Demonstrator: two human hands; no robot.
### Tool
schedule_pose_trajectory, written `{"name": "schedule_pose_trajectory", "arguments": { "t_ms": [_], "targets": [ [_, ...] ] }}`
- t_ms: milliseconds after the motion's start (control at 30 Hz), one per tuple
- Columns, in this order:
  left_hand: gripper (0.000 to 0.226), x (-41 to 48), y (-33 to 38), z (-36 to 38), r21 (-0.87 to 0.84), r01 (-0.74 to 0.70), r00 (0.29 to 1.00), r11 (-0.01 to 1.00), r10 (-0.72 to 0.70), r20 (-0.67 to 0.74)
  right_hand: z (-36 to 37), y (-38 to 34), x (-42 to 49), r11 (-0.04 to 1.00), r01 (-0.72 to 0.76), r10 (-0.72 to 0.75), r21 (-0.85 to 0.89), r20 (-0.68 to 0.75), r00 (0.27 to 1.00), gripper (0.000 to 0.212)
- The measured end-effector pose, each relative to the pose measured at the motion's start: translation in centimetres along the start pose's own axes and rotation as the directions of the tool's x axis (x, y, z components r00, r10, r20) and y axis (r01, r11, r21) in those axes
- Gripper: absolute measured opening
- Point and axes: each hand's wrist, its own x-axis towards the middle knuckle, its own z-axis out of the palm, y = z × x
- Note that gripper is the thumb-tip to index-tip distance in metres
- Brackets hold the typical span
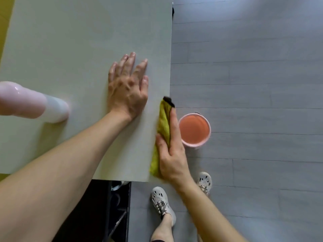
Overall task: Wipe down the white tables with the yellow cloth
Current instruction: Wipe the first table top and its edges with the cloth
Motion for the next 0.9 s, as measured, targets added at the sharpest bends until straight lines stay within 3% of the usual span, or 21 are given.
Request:
{"name": "schedule_pose_trajectory", "arguments": {
  "t_ms": [100, 167, 300, 400, 567, 733, 833, 900],
  "targets": [
    [0.055, 0.1, 0.0, 0.1, -0.021, 0.01, 1.0, 1.0, -0.009, 0.007, 0.0, 0.5, -7.8, 0.997, -0.077, 0.078, 0.016, -0.007, 0.997, 0.082],
    [0.052, 0.0, 0.1, -0.1, -0.056, 0.009, 1.0, 0.998, -0.01, -0.004, -0.1, -0.7, -4.0, 0.991, -0.122, 0.121, -0.059, -0.013, 0.993, 0.08],
    [0.036, -1.7, 0.3, -0.9, -0.074, -0.063, 0.995, 0.995, 0.057, -0.081, -0.4, -2.5, 8.4, 0.981, -0.028, 0.019, -0.192, -0.051, 0.999, 0.077],
    [0.039, -5.6, 0.2, -2.0, -0.092, -0.075, 0.997, 0.993, 0.075, -0.011, -0.6, -3.0, 12.2, 0.966, -0.042, 0.024, -0.255, -0.071, 0.997, 0.077],
    [0.045, -15.7, -2.0, -3.2, -0.164, -0.103, 0.989, 0.981, 0.119, 0.089, 0.0, -0.6, 0.8, 0.973, -0.072, 0.056, -0.22, -0.081, 0.995, 0.078],
    [0.048, -23.2, -1.9, -6.4, -0.311, 0.049, 0.948, 0.949, 0.054, 0.313, -3.8, 0.1, -13.7, 0.908, -0.233, 0.268, -0.348, 0.055, 0.962, 0.088],
    [0.046, -25.6, -1.4, -10.6, -0.468, 0.181, 0.9, 0.865, 0.046, 0.433, -6.8, -3.7, -16.1, 0.866, -0.255, 0.326, -0.431, 0.099, 0.94, 0.066],
    [0.058, -26.3, -1.5, -13.9, -0.554, 0.301, 0.867, 0.776, 0.02, 0.498, -7.3, -7.9, -16.4, 0.883, -0.207, 0.3, -0.42, 0.167, 0.939, 0.054]
  ]
}}
